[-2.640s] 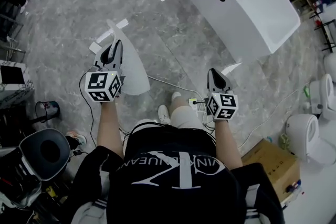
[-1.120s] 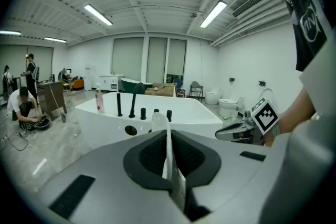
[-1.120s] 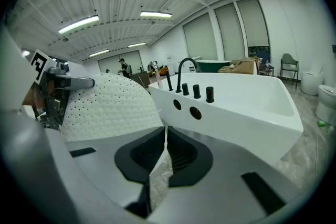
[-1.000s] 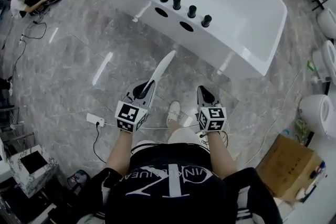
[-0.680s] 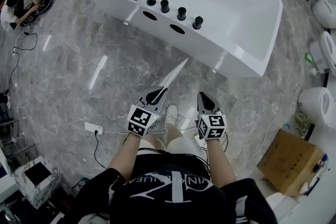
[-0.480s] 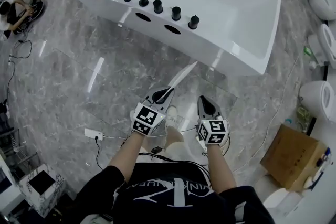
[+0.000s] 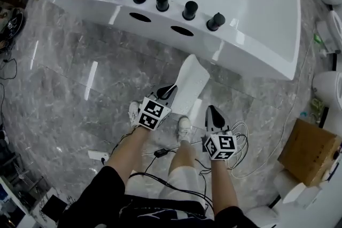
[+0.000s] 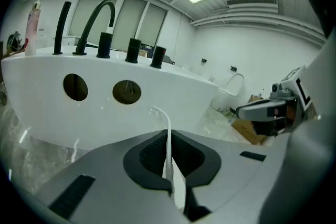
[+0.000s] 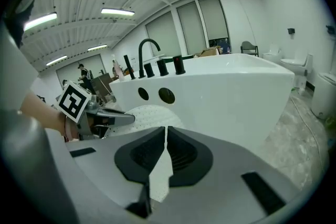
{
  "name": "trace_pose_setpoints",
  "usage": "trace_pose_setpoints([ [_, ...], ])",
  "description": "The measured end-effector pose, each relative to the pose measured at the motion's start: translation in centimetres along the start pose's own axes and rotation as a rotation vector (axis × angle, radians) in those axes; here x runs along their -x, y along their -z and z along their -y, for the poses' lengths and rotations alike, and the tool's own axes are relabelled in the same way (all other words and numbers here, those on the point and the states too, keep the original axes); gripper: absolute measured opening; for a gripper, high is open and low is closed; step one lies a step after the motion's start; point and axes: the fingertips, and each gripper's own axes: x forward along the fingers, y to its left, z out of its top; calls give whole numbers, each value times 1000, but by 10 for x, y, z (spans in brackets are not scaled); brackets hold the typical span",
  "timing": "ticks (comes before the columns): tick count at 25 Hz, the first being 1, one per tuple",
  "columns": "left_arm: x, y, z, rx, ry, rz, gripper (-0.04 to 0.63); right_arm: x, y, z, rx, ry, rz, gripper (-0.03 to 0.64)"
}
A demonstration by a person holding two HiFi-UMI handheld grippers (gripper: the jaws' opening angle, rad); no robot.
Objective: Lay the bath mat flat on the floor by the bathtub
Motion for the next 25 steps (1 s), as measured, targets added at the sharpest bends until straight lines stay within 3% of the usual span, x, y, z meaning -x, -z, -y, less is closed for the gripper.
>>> trace_pose_setpoints([
  [6, -4, 59, -117, -70, -46, -89, 20, -72, 37, -40, -57, 48, 2, 29],
  [13, 11, 89, -229, -19, -148, -135, 20, -125, 50, -77, -62, 67, -11, 29],
  [18, 16, 106, -276, -51, -160, -165, 21, -157, 53, -96, -52, 63, -14, 29],
  [25, 10, 148, -308, -90, -183, -239, 22, -190, 75, -112, -61, 39, -51, 29],
])
